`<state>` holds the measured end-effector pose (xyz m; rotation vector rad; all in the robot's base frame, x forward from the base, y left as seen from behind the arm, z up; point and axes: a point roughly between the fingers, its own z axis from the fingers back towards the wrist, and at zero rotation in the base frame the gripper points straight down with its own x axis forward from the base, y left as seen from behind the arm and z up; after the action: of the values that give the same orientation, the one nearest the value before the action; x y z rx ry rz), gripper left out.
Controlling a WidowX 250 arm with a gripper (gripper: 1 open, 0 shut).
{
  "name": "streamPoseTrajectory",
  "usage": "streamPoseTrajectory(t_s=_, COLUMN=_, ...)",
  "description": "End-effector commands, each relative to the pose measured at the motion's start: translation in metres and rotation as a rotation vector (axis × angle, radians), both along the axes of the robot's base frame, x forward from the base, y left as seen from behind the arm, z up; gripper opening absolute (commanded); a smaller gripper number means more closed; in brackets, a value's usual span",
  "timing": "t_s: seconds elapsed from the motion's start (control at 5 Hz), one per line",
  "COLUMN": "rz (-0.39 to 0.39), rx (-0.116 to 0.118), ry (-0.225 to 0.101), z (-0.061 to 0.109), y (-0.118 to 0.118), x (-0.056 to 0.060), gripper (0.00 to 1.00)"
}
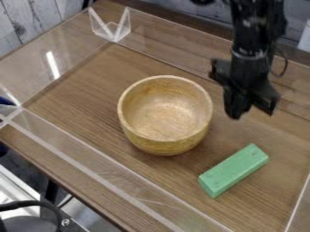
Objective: Remove the green block from inside the brown bowl and put it on the table
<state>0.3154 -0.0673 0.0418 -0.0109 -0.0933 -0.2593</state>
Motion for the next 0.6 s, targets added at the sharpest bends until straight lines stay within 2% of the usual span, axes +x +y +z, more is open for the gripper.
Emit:
streamPoseTrajectory(t_s=0.0, rz=-0.028, rx=-0.012, ry=-0.06, z=0.005, y=-0.009, x=0.019, gripper=0.0)
streamPoseTrajectory(t_s=0.4, rz=-0.042, rx=-0.008, ry=-0.048, z=-0.005, y=-0.014, x=0.026, gripper=0.0)
